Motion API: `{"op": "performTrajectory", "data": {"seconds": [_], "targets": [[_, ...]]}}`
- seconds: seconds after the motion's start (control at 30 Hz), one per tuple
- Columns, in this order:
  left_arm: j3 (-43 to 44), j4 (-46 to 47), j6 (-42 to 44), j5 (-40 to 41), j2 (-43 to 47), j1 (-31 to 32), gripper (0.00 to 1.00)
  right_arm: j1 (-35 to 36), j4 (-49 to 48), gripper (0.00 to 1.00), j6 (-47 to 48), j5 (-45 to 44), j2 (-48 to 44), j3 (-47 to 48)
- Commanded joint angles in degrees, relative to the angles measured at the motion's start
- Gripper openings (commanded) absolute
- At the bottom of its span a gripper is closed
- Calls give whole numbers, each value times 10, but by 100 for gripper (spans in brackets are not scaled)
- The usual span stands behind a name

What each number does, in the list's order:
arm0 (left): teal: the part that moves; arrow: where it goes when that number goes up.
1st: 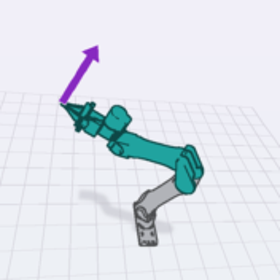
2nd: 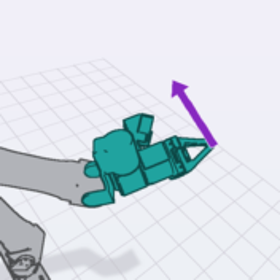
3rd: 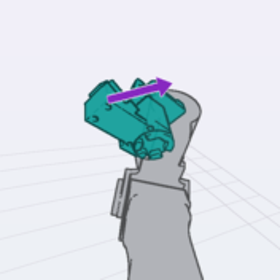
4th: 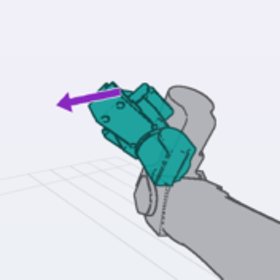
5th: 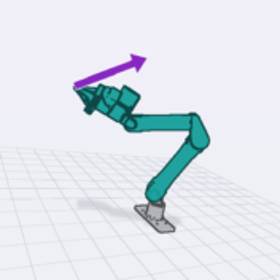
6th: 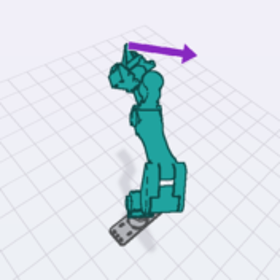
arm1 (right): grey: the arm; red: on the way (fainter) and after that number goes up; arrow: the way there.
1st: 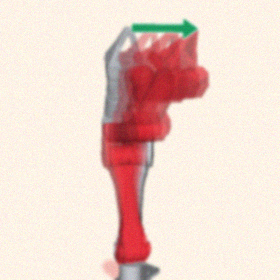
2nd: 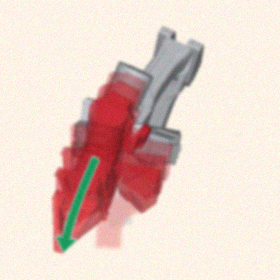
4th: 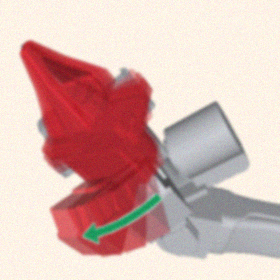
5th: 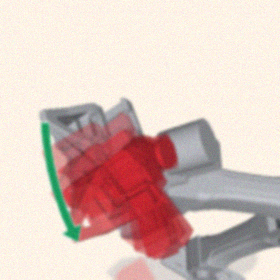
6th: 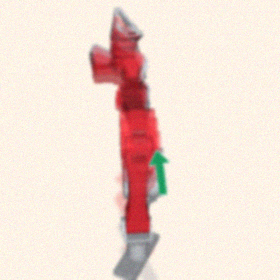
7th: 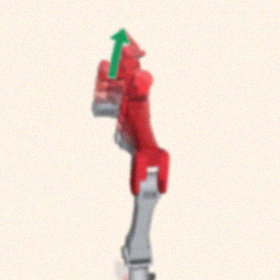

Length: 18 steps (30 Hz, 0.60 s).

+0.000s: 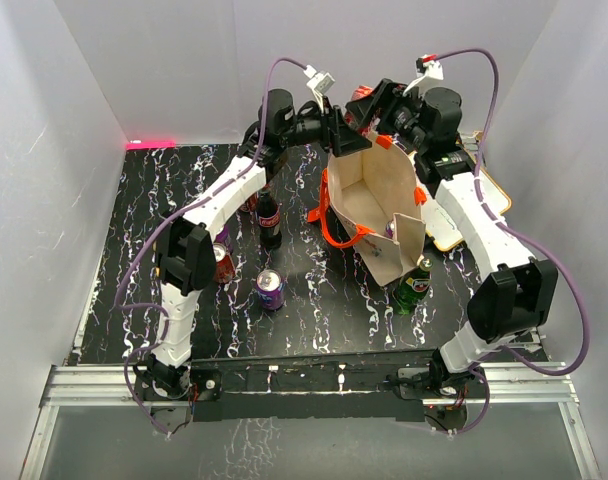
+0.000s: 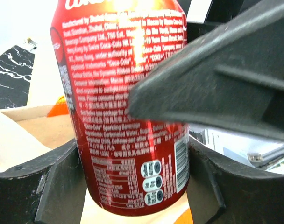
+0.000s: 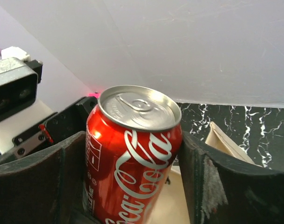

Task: Place the beverage into the canvas bag
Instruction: Place the drink in the canvas bag.

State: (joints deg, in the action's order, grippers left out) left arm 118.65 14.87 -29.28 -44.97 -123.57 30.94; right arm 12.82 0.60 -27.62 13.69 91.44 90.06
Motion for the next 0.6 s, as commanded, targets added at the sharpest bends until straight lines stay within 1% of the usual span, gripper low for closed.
{"op": "performTrajectory", "data": {"seconds": [0.0, 0.1, 0.17, 0.33, 0.47, 0.57], "targets": [[-3, 66, 42, -47, 18, -27, 0, -34, -6, 84, 18, 82, -55, 7], [-6, 77, 53, -68, 13, -29, 0, -43, 12, 94, 13, 123, -53, 13], [-11, 90, 59, -79, 12, -30, 0, -47, 20, 96, 11, 144, -51, 17], [-24, 127, 59, -108, 12, -31, 0, -53, 41, 97, -8, 187, -40, 27], [-26, 147, 38, -109, 9, -33, 0, -64, 51, 96, -18, 184, -35, 25], [-28, 150, 25, -96, 9, -32, 0, -75, 56, 96, -20, 182, -32, 28]]}}
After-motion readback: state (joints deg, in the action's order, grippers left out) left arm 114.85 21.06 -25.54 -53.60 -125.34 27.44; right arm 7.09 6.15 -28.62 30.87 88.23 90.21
